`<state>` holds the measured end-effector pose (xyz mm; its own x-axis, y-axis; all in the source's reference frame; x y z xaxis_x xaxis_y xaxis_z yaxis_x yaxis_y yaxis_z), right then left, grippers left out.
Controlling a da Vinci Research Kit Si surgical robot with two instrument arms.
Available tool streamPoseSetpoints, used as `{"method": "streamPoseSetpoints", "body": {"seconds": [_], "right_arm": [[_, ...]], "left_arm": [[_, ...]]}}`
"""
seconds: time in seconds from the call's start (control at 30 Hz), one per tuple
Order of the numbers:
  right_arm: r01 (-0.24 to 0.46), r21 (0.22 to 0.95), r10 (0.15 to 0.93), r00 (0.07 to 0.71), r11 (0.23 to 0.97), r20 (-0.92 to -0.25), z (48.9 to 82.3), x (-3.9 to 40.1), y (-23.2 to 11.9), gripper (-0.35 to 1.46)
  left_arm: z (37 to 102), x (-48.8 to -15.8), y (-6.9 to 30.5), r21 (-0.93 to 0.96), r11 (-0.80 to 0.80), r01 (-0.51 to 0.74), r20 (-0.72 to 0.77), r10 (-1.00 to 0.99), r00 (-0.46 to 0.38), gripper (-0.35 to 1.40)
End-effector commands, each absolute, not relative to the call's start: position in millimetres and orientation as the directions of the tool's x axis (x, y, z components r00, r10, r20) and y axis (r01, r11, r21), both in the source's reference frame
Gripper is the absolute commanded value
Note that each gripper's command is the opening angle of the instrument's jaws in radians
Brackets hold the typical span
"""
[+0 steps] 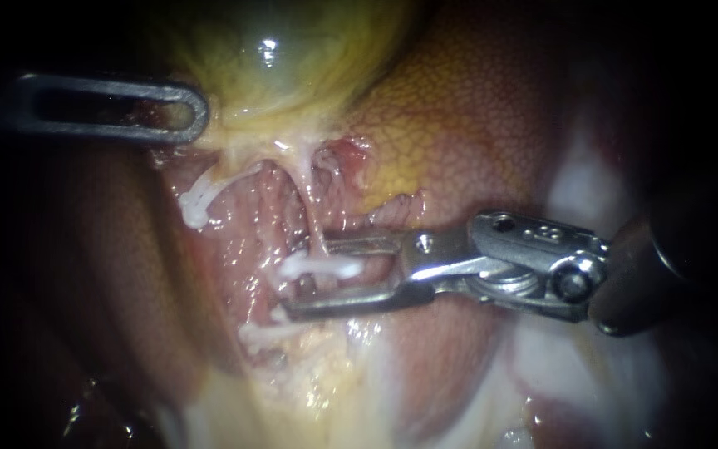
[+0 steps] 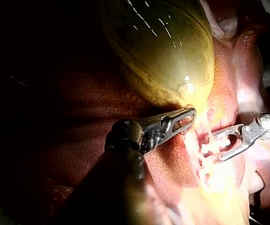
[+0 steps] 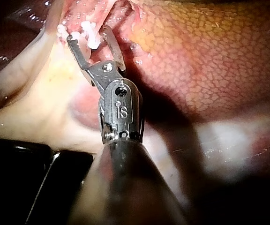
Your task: Going back second clip right tube
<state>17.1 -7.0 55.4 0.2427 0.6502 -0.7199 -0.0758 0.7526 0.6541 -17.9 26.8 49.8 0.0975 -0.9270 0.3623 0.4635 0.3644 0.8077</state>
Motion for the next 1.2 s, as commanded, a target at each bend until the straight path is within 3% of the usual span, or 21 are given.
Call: {"method": "streamPoseSetpoints", "body": {"seconds": [0.03, 0.43, 0.63, 0.8, 1.2], "right_arm": [[-0.071, 0.630, 0.626, 0.246, 0.773, -0.740, 55.2, 16.6, -6.9, 0.48], [-0.008, 0.466, 0.450, 0.273, 0.885, -0.850, 50.6, 9.9, -5.1, 0.48], [0.004, 0.403, 0.372, 0.376, 0.915, -0.849, 49.0, 7.8, -4.0, 0.46], [-0.011, 0.382, 0.355, 0.395, 0.924, -0.847, 48.8, 6.8, -3.6, 0.46], [0.036, 0.366, 0.310, 0.459, 0.930, -0.833, 48.8, 6.7, -3.7, 0.46]], "left_arm": [[49.8, -17.9, 26.8, 0.808, 0.364, 0.463, 0.362, -0.927, 0.098, -0.35], [49.8, -17.8, 26.8, 0.808, 0.365, 0.463, 0.362, -0.927, 0.098, -0.35], [49.8, -17.9, 26.8, 0.808, 0.365, 0.463, 0.362, -0.927, 0.098, -0.35], [50.1, -18.1, 26.8, 0.807, 0.365, 0.464, 0.363, -0.927, 0.097, -0.35], [53.3, -21.0, 26.8, 0.801, 0.378, 0.464, 0.378, -0.921, 0.096, -0.35]]}}
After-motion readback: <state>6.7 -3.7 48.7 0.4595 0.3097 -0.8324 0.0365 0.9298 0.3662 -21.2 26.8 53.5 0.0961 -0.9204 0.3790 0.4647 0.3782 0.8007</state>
